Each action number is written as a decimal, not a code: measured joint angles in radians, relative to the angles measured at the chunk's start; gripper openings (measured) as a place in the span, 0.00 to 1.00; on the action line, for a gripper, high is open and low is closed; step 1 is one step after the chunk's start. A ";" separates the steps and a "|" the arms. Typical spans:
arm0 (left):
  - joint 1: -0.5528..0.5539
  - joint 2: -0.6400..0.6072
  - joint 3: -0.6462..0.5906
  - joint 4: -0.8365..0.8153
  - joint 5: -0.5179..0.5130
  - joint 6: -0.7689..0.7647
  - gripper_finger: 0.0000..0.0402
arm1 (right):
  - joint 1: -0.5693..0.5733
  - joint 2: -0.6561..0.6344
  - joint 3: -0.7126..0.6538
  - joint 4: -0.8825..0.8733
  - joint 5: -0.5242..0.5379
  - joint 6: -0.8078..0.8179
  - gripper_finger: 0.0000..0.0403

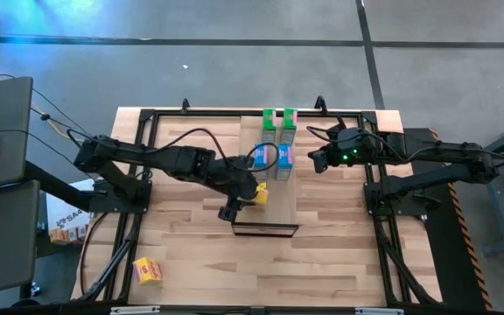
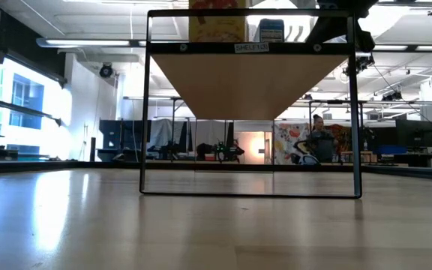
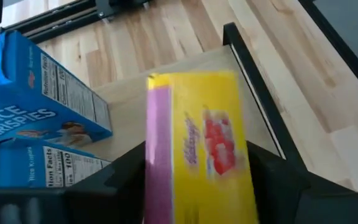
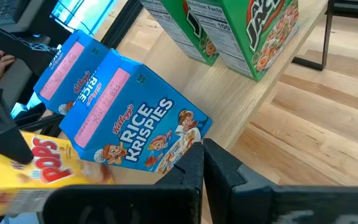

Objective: Stack cereal on shelf
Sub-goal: Put the top yellow cereal box on the shelf

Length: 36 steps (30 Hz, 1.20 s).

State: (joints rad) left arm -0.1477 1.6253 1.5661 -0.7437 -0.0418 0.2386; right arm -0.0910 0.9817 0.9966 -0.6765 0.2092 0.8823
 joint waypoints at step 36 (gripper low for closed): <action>-0.194 -0.309 -0.304 0.273 -0.273 -0.710 0.13 | 0.000 0.000 0.000 0.000 0.008 -0.011 0.00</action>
State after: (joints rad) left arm -0.3416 1.3164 1.2620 -0.4707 -0.3148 -0.4709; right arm -0.0912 0.9817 0.9966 -0.6769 0.2176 0.8718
